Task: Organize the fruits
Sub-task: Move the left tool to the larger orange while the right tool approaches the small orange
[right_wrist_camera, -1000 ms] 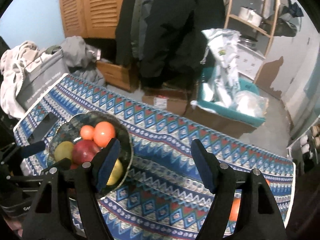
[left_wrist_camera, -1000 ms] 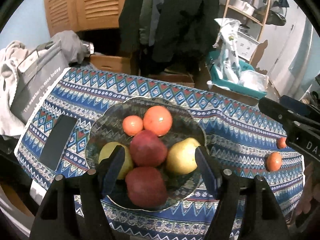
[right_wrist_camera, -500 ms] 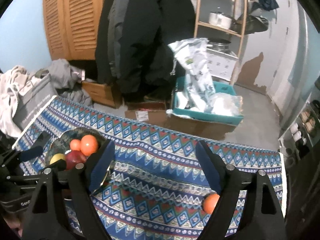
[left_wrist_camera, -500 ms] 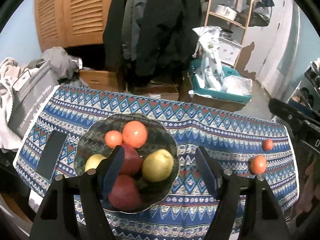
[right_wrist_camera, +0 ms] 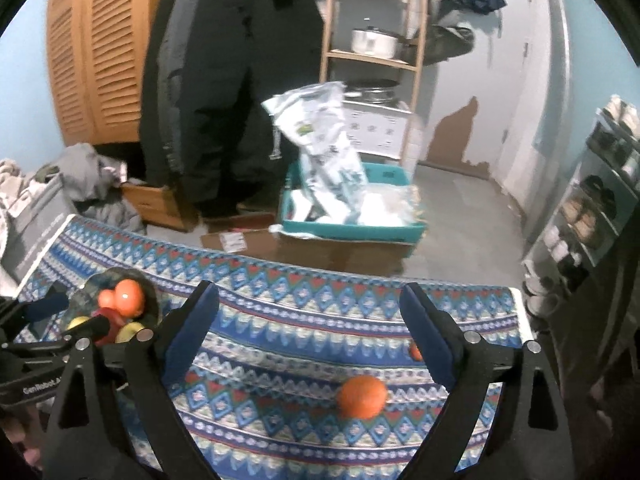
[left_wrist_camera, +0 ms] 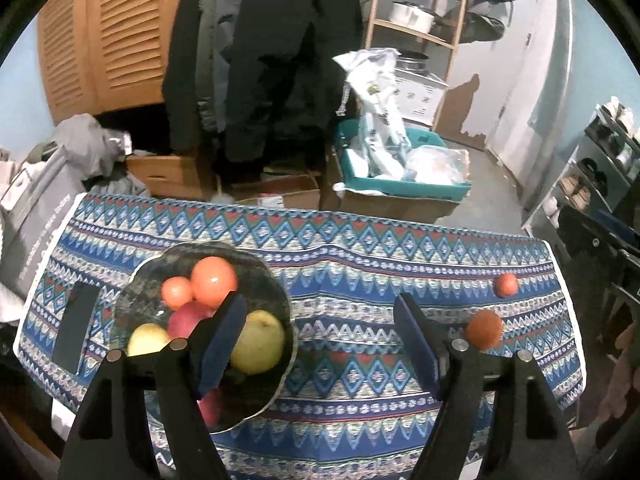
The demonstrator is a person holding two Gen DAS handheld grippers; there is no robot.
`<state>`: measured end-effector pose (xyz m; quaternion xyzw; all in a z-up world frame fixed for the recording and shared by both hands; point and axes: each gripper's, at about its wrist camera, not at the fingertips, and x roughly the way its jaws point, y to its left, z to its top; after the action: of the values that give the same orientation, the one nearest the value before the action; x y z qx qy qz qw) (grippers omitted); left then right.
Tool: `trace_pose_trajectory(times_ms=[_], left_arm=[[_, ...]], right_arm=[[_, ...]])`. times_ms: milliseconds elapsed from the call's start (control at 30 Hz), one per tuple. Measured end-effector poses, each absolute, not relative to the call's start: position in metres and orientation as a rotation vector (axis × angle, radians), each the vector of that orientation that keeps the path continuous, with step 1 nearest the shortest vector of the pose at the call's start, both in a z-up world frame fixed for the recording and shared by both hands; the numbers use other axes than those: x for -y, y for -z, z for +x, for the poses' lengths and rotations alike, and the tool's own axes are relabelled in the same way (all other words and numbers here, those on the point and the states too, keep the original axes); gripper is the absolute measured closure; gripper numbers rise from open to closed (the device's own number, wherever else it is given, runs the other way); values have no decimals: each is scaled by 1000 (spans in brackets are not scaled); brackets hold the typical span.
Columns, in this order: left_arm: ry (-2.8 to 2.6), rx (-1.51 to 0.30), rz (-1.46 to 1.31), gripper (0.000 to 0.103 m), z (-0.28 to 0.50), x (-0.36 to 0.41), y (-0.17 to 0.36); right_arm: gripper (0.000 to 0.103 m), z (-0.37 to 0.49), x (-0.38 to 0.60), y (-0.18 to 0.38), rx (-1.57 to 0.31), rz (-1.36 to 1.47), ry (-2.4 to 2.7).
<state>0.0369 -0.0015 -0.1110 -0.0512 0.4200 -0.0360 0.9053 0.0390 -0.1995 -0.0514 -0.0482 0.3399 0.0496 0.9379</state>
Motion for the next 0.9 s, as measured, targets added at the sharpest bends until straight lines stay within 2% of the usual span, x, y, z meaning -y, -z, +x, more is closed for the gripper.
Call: trace_pose_trajectory(times_ms=[300,367,433,900], left_arm=[[138,-874,-56,25,41,46,109],[147,-873,-46,19,41,55,109],[158,-869,-32,18,41,65,110],[257,-938,66,17,52,131,132]], right_arm=[[12,26,255,53,-690,-59,-12],[12,24,267,53,-689,-59,12],[12,22,278,55,-694,-51,33],[12,20,341,82,-760,5,147]])
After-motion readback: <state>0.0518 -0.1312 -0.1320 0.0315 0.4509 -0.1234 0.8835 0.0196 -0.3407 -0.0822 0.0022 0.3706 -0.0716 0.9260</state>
